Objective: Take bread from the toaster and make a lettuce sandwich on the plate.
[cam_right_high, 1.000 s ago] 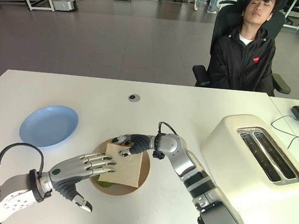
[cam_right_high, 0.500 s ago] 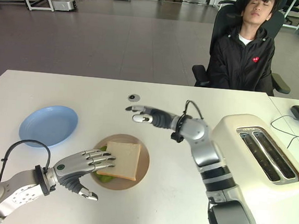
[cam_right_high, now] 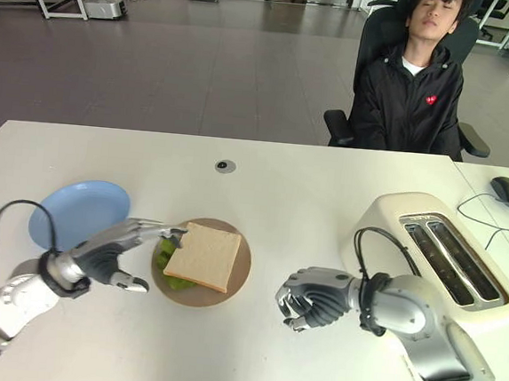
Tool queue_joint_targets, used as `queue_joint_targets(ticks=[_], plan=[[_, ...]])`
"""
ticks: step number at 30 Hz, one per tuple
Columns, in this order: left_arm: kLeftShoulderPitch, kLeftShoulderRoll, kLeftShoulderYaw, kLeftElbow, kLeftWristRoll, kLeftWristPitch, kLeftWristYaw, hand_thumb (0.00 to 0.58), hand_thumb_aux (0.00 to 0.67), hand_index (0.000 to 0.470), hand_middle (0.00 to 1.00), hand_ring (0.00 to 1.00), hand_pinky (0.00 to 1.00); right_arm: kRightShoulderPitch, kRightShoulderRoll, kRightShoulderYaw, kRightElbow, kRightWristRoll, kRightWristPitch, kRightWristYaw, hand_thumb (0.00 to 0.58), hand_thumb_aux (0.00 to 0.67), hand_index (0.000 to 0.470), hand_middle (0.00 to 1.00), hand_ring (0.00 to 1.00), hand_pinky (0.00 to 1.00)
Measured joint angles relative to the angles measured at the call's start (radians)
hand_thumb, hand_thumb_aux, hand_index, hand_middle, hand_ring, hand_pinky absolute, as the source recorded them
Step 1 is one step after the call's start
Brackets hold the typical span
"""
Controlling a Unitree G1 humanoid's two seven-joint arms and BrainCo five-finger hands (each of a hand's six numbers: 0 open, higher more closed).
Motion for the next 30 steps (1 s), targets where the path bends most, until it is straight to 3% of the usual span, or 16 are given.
queue_joint_targets(ticks=[3, 7, 10, 14, 15, 16, 17, 18, 20, 22, 23, 25, 26, 30], plan=[[0.09, 0.094, 0.061, 0.082, 0.099, -0.01, -0.064, 0.58, 0.67, 0.47, 1.0, 1.0, 1.0, -0.001, 0.083, 0.12, 0.056, -0.07, 0.001, -0.027, 0.58, 0.67, 0.47, 0.95, 0.95, 0.95], [0.102, 0.088, -0.051, 0.134, 0.376, 0.028, -0.118, 0.58, 0.67, 0.47, 1.0, 1.0, 1.0, -0.078, 0.174, 0.204, 0.207, -0.102, -0.019, -0.074, 0.58, 0.67, 0.47, 0.94, 0.94, 0.94], [-0.02, 0.001, -0.13, 0.157, 0.536, 0.03, -0.043, 0.58, 0.67, 0.47, 1.0, 1.0, 1.0, -0.131, 0.232, 0.234, 0.303, -0.096, -0.041, -0.114, 0.58, 0.67, 0.47, 0.94, 0.94, 0.94], [-0.2, -0.103, -0.214, 0.29, 0.776, 0.062, 0.187, 0.58, 0.67, 0.47, 1.0, 1.0, 1.0, -0.23, 0.329, 0.257, 0.486, -0.1, -0.081, -0.244, 0.58, 0.67, 0.47, 0.93, 0.93, 0.93], [-0.232, -0.12, -0.228, 0.325, 0.828, 0.088, 0.24, 0.58, 0.67, 0.47, 1.0, 1.0, 1.0, -0.26, 0.347, 0.258, 0.536, -0.107, -0.089, -0.279, 0.577, 0.62, 0.435, 0.91, 0.91, 0.91], [-0.253, -0.142, -0.237, 0.347, 0.855, 0.106, 0.282, 0.58, 0.67, 0.47, 1.0, 1.0, 1.0, -0.284, 0.361, 0.257, 0.578, -0.108, -0.096, -0.309, 0.579, 0.638, 0.448, 0.91, 0.91, 0.91], [-0.294, -0.187, -0.254, 0.384, 0.896, 0.137, 0.347, 0.58, 0.67, 0.47, 1.0, 1.0, 1.0, -0.322, 0.384, 0.256, 0.65, -0.118, -0.101, -0.362, 0.56, 0.547, 0.383, 0.9, 0.9, 0.9], [-0.332, -0.223, -0.268, 0.414, 0.911, 0.155, 0.385, 0.58, 0.67, 0.47, 1.0, 1.0, 1.0, -0.355, 0.399, 0.254, 0.702, -0.123, -0.102, -0.401, 0.573, 0.596, 0.418, 0.91, 0.91, 0.91], [-0.403, -0.282, -0.285, 0.484, 0.922, 0.189, 0.444, 0.58, 0.67, 0.47, 1.0, 1.0, 1.0, -0.416, 0.426, 0.246, 0.8, -0.139, -0.102, -0.487, 0.578, 0.628, 0.441, 0.92, 0.92, 0.92], [-0.503, -0.343, -0.323, 0.6, 0.949, 0.233, 0.504, 0.58, 0.67, 0.47, 1.0, 1.0, 1.0, -0.479, 0.458, 0.235, 0.917, -0.158, -0.098, -0.579, 0.575, 0.607, 0.426, 0.94, 0.94, 0.94], [-0.548, -0.371, -0.341, 0.653, 0.957, 0.248, 0.53, 0.58, 0.67, 0.47, 1.0, 1.0, 1.0, -0.497, 0.47, 0.23, 0.955, -0.158, -0.1, -0.612, 0.55, 0.518, 0.363, 0.89, 0.89, 0.89], [-0.591, -0.386, -0.362, 0.715, 0.957, 0.249, 0.568, 0.58, 0.67, 0.47, 1.0, 1.0, 1.0, -0.503, 0.477, 0.226, 0.974, -0.158, -0.116, -0.647, 0.441, 0.342, 0.24, 0.77, 0.77, 0.77], [-0.595, -0.387, -0.364, 0.727, 0.956, 0.249, 0.58, 0.58, 0.67, 0.47, 1.0, 1.0, 1.0, -0.5, 0.476, 0.224, 0.969, -0.158, -0.124, -0.654, 0.0, 0.0, 0.0, 0.74, 0.74, 0.74], [-0.569, -0.334, -0.356, 0.669, 0.915, 0.232, 0.591, 0.579, 0.644, 0.452, 1.0, 1.0, 1.0, -0.439, 0.43, 0.185, 0.849, -0.15, -0.141, -0.649, 0.0, 0.0, 0.0, 0.61, 0.61, 0.61]])
